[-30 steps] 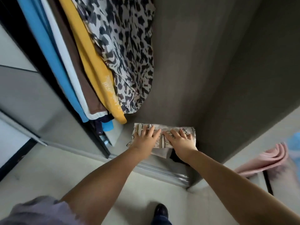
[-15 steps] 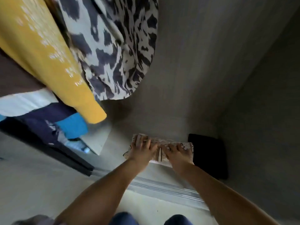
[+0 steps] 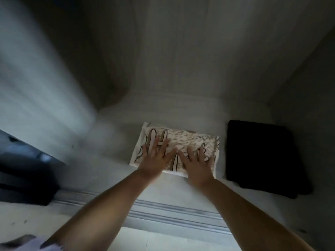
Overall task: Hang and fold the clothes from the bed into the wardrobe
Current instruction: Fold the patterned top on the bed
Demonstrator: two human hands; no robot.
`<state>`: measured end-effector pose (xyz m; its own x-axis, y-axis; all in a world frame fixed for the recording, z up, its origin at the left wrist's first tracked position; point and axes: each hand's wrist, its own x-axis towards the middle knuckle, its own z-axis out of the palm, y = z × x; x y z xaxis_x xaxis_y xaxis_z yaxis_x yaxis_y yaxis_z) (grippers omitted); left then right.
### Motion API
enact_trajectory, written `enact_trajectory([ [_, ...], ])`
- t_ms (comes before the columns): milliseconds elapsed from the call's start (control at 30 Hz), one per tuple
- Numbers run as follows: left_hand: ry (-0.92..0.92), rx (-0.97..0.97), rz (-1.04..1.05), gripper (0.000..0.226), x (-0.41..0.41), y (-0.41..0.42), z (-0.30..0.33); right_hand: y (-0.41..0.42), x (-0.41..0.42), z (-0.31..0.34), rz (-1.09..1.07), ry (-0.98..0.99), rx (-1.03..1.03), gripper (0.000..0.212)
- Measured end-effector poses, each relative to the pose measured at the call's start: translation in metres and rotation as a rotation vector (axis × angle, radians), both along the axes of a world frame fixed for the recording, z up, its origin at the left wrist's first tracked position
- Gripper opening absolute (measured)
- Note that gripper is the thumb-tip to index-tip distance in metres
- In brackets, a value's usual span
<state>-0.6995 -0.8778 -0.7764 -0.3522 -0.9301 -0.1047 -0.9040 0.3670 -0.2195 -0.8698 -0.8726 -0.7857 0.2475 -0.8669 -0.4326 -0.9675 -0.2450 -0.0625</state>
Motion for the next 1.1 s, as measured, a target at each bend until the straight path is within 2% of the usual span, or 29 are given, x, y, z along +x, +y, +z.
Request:
enact_trajectory([
  [67,0.110,0.126,0.020,0.101,0.006,0.000,-0.025,0.003,-0.005,-0.010,0.024,-0.008,0.040,0.089],
  [133,0.130,0.311,0.036,0.113,0.012,-0.007,-0.035,-0.003,-0.009,-0.014,0.013,-0.075,0.092,0.090],
  [233,0.129,0.434,0.035,0.105,0.012,-0.017,-0.027,-0.010,-0.010,-0.014,0.029,-0.103,0.159,0.088],
  [333,0.040,0.626,0.041,0.090,0.012,-0.023,0.008,-0.013,-0.013,0.011,0.028,-0.068,0.247,0.078],
  [400,0.066,0.678,0.076,0.079,0.003,-0.026,0.055,-0.014,-0.019,0.052,-0.032,-0.101,0.225,0.065],
  [433,0.151,0.654,0.112,0.073,-0.005,-0.026,0.083,-0.014,-0.024,0.077,-0.100,-0.153,0.178,0.055],
  [533,0.484,0.472,0.245,0.056,-0.034,-0.022,0.175,-0.006,-0.045,0.161,-0.249,-0.193,0.063,0.038],
  [600,0.580,0.367,0.275,0.042,-0.050,-0.015,0.239,0.003,-0.057,0.222,-0.272,-0.144,0.019,0.038],
  [700,0.609,0.322,0.272,0.026,-0.060,-0.005,0.328,0.011,-0.069,0.314,-0.298,-0.134,-0.055,0.039],
  [967,0.716,0.388,0.278,0.023,-0.054,0.031,0.523,0.046,-0.070,0.533,-0.389,-0.194,-0.126,0.037],
  [1100,0.664,0.385,0.288,0.028,-0.048,0.044,0.603,0.077,-0.072,0.606,-0.471,-0.229,-0.162,0.038],
])
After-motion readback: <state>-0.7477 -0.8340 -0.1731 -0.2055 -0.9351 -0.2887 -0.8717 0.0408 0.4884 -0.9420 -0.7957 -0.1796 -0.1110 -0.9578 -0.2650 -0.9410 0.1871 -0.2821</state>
